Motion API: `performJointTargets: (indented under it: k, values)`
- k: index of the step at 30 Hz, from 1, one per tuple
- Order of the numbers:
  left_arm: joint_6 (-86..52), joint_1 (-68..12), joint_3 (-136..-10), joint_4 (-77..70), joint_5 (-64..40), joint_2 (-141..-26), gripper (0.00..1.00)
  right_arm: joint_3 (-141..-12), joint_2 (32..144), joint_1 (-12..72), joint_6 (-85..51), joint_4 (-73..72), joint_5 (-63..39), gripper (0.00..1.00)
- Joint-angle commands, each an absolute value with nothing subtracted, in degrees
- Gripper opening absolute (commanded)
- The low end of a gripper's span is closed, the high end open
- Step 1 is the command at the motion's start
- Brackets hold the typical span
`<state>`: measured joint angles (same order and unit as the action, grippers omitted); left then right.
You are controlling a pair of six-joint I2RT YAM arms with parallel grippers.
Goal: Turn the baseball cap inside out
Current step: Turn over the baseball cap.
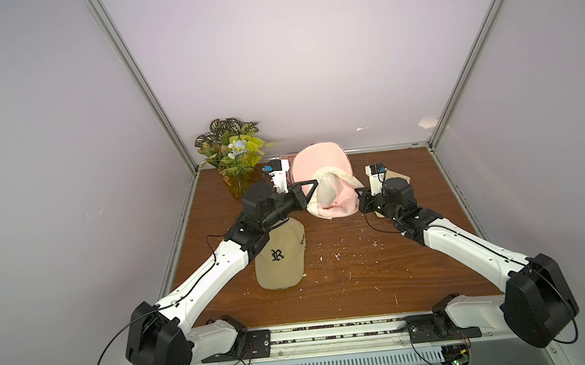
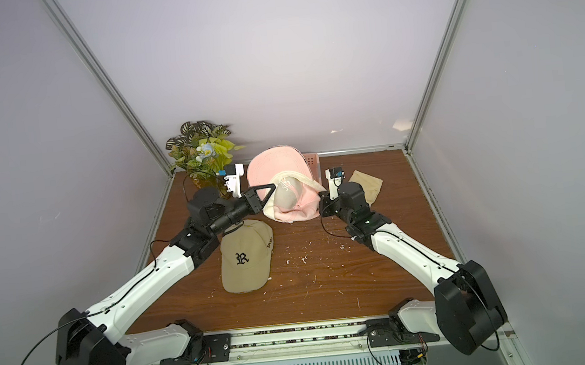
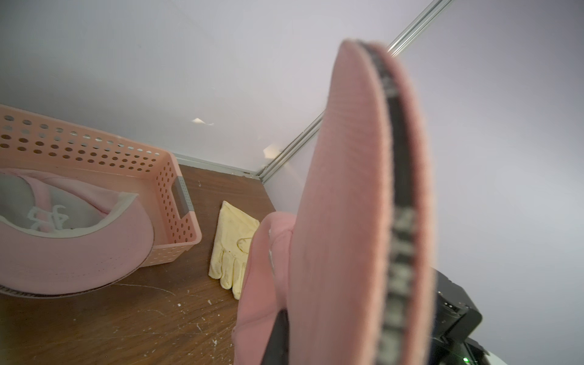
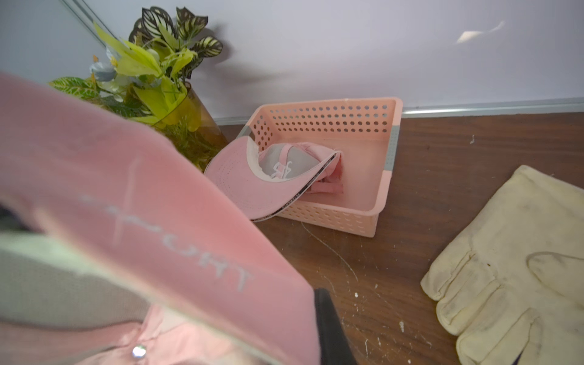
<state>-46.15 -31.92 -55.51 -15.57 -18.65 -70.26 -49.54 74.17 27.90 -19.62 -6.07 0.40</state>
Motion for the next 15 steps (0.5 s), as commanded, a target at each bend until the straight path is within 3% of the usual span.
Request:
performJointTargets:
  k: [1, 8, 12, 15]
  values:
    - [-38.4, -31.0, -57.6, -25.4, -7.2, -65.7, 0.0, -50.0, 76.3, 27.1, -17.3, 7.7, 0.2, 0.0]
    - [-29.1, -31.1, -52.4, -29.2, 6.6, -66.3, 0.0, -51.3, 74.9, 27.0, -16.9, 9.0, -12.4, 0.0]
    - [-24.3, -31.2, -50.4, -30.2, 13.5, -66.0, 0.0, -54.6, 76.5, 27.1, -16.4, 17.1, -4.4, 0.0]
    - [-22.9, -31.5, -49.3, -31.1, 13.1, -66.3, 0.0, -55.0, 76.6, 27.1, -16.6, 18.2, -2.0, 0.0]
